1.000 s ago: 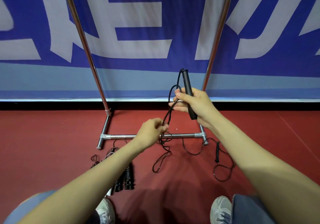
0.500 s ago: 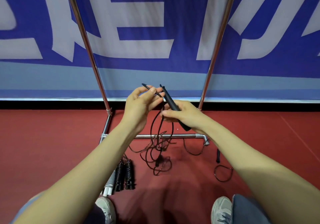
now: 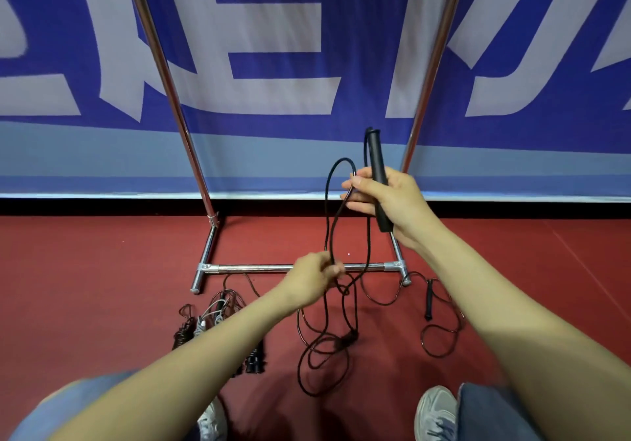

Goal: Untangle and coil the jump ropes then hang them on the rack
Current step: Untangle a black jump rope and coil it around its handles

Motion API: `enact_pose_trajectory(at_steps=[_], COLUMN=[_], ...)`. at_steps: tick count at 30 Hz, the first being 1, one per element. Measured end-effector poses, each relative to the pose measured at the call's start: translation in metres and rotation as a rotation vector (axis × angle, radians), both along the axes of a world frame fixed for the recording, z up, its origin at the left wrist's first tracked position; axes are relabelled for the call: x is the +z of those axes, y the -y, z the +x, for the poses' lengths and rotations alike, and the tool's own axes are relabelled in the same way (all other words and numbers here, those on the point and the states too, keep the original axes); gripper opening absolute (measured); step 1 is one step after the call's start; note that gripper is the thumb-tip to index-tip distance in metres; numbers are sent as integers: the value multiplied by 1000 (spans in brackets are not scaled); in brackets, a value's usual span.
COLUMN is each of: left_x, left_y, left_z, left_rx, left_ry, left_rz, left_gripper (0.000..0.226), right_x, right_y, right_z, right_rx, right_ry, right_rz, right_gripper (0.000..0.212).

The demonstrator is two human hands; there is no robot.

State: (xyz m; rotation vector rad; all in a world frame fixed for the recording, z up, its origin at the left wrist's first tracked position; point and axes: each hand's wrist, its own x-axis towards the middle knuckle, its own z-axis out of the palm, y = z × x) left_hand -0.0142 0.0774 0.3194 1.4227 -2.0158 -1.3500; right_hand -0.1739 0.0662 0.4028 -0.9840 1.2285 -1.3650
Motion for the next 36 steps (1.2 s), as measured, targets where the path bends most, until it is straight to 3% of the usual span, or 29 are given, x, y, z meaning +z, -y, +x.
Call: enact_pose_trajectory(at_steps=[3,5,7,10,12,14,17,19,23,26,28,31,33,36], left_x=[26,49,66,81,80,70,51,36,13,24,44,64,70,69], left_y=[10,20,29,37,40,40,24,12,5,11,19,30,34,38], left_z=[-1,0,6,17,18,12,0,-4,-1,-1,0,8,12,10], left_rx=[279,411,501,542,587,595,328,131,38,292,450,525,582,638], left_ry=[-379,-653,-870,-1066,-1104,-1027,-640,-407,-194,-479,-744,-1049,-1182,-1232], left_rz=[23,97,169,210,266,356,348,264,121,155,201,308,358,348], left_gripper=[15,15,16,14,23,27,14,27,16,16,16,11,11,16], right_x=[-11,-19,-22,-21,-21,-18,-9,-4,3,-2,-10,-22,-24,-21], right_y=[3,1,-4,-9,-10,-8,-7,-7,-4,0,-1,-5,-8,-9], right_z=[-3,0,6,17,20,19,16,14,8,3,1,5,10,15], right_rx=[85,233,367,409,337,256,149,115,73,114,226,416,435,284], right_ry=[-167,-312,-444,-448,-371,-327,-196,-128,-49,-13,-169,-386,-350,-323], right_rz=[143,235,238,184,154,115,56,26,-13,87,192,270,264,193], right_gripper=[23,20,16,12,10,6,13,13,18,27,27,24,18,10])
